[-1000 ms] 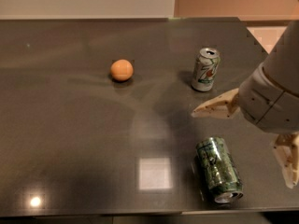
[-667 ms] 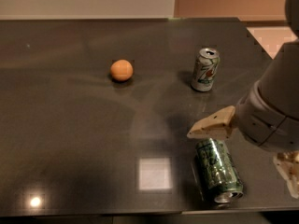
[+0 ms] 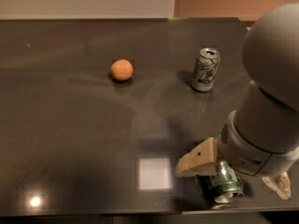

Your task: Place green can upright

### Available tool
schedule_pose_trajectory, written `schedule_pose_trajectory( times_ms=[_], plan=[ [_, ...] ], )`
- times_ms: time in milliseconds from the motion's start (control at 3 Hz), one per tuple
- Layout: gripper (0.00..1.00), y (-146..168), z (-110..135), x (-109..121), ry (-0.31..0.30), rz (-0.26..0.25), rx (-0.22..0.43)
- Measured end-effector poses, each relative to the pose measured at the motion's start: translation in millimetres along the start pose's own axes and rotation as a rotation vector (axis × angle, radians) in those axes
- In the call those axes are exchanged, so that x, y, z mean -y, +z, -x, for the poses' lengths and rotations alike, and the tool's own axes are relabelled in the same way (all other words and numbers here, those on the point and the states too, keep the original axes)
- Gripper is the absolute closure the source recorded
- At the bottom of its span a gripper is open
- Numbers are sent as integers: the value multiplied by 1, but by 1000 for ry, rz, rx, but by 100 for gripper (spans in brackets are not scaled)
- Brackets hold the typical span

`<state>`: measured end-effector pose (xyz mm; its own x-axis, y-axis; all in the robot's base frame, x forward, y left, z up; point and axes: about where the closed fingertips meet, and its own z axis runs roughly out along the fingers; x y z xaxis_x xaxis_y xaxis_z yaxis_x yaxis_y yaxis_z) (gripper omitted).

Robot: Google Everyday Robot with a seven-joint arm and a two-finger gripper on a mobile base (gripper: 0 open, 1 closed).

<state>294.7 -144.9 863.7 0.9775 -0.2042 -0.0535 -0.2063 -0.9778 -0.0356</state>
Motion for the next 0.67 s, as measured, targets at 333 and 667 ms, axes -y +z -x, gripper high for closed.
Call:
schedule_pose_trajectory(
  times_ms=[333,667],
  plan=[
    [0,19,-4,6,-108,40,0],
    [0,29,-7,8,-146,58,5]
  ],
)
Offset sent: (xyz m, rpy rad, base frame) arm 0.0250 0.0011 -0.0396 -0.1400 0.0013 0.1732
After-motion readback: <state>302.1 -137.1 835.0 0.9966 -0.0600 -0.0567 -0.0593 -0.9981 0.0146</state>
